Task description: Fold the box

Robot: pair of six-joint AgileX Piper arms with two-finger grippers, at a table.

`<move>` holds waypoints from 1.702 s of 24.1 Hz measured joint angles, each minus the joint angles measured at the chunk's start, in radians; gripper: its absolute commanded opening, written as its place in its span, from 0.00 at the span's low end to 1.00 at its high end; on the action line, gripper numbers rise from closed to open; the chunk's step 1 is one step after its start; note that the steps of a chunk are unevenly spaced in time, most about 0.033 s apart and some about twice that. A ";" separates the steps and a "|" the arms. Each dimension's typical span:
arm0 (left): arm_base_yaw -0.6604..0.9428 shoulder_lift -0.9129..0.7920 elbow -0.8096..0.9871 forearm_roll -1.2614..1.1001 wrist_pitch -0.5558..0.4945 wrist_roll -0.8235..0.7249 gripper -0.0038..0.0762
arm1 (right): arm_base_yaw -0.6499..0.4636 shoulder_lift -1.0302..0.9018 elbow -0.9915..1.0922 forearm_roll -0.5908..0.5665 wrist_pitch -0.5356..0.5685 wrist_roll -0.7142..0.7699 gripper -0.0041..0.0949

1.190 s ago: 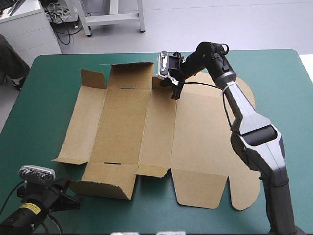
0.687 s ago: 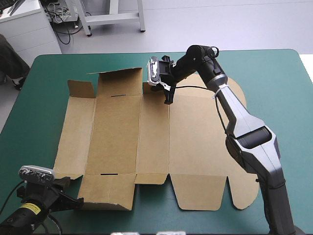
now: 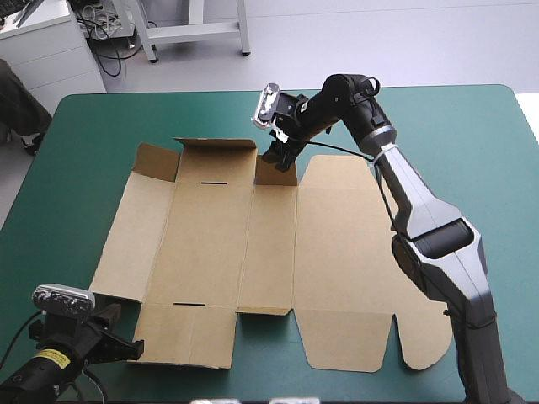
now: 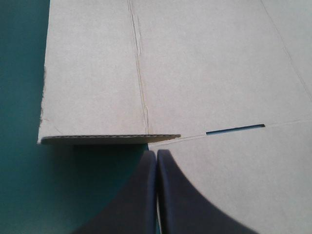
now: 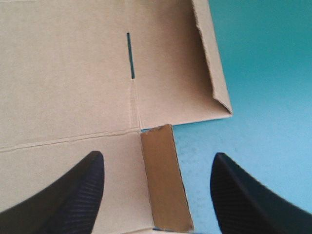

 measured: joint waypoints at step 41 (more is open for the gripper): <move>0.000 0.000 -0.078 -0.043 0.063 0.000 0.01 | -0.286 -1.365 1.551 -0.260 -0.237 0.631 0.02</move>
